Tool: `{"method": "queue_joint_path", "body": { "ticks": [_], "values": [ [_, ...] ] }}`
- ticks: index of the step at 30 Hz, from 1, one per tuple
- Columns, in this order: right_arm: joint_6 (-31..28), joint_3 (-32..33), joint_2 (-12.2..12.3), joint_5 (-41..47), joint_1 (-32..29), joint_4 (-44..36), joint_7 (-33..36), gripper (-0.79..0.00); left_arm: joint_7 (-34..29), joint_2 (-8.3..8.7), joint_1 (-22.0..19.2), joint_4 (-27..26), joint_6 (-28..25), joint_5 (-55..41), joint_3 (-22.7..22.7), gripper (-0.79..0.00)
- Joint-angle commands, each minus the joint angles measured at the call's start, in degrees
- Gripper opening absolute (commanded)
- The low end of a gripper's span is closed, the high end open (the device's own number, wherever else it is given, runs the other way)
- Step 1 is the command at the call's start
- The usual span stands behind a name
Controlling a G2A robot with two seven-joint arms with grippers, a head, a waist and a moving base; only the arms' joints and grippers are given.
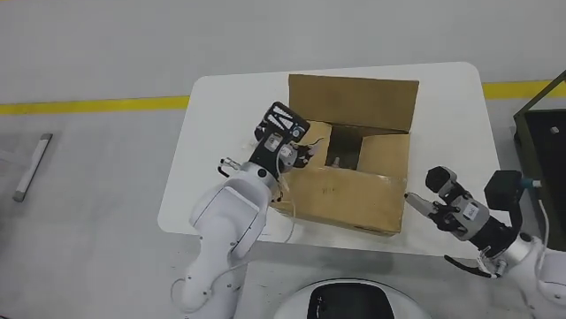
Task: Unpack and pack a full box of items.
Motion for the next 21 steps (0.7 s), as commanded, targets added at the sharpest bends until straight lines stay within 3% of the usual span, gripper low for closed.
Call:
{"method": "queue_joint_path", "body": {
  "ticks": [1, 21],
  "values": [
    [0.21, -0.02, 0.00, 0.02, 0.03, 0.05, -0.11, 0.000, 0.27, -0.08, 0.65, 0.70, 2.17, -2.68, -0.33, 0.000],
    [1.85, -7.95, 0.69, -5.48, 6.52, 5.25, -0.62, 0.000, -0.20, 0.77, 0.15, 1.74, 4.78, -0.98, -0.82, 0.000]
  ]
}}
